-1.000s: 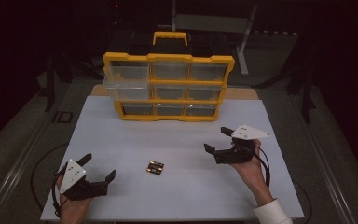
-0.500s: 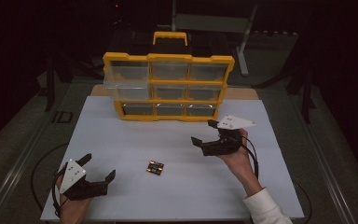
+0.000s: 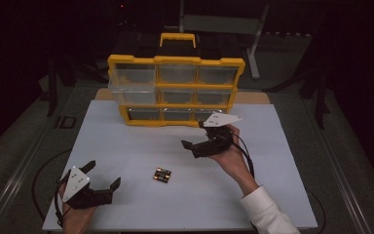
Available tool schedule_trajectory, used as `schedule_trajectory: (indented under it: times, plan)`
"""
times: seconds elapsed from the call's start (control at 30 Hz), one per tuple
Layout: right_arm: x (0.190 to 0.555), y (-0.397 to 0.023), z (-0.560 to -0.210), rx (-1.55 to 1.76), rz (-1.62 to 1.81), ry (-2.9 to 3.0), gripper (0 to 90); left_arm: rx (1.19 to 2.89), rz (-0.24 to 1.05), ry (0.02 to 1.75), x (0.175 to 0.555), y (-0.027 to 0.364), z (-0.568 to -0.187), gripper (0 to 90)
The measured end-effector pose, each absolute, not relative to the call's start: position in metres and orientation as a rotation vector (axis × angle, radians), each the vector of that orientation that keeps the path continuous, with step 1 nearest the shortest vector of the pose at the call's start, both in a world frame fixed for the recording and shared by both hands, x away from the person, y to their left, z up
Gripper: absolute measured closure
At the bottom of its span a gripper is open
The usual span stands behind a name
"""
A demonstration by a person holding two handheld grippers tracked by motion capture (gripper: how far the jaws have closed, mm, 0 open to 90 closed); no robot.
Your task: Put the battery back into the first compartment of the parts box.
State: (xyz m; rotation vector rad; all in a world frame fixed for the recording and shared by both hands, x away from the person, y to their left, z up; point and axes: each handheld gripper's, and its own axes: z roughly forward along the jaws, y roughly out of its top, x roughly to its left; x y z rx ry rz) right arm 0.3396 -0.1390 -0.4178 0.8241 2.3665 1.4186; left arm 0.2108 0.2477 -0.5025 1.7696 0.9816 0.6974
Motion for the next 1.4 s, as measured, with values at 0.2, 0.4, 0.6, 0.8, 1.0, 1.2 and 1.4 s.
schedule_trajectory:
  times: [0.2, 0.4, 0.6, 0.8, 1.0, 1.2, 1.4]
  plan:
    - [0.347, -0.117, -0.416, 0.804, 1.344, 2.471, 8.6, 1.777, 0.698, 0.984, 0.211, 0.248, -0.503, 0.0]
    - [0.353, -0.095, -0.413, 0.764, 1.254, 2.548, 8.6, 1.774, 0.698, 0.986, 0.211, 0.248, -0.503, 0.0]
    - [0.357, -0.077, -0.414, 0.691, 1.137, 2.624, 8.6, 1.778, 0.698, 0.986, 0.211, 0.248, -0.503, 0.0]
    - [0.358, -0.062, -0.419, 0.627, 1.029, 2.691, 9.2, 1.778, 0.694, 0.988, 0.211, 0.248, -0.503, 0.0]
    - [0.358, -0.049, -0.424, 0.575, 0.921, 2.741, 11.0, 1.778, 0.692, 0.988, 0.211, 0.248, -0.503, 0.0]
    - [0.359, -0.039, -0.428, 0.524, 0.825, 2.783, 10.9, 1.778, 0.692, 0.986, 0.211, 0.248, -0.503, 0.0]
    - [0.358, -0.030, -0.433, 0.464, 0.726, 2.817, 10.9, 1.779, 0.692, 0.986, 0.211, 0.248, -0.503, 0.0]
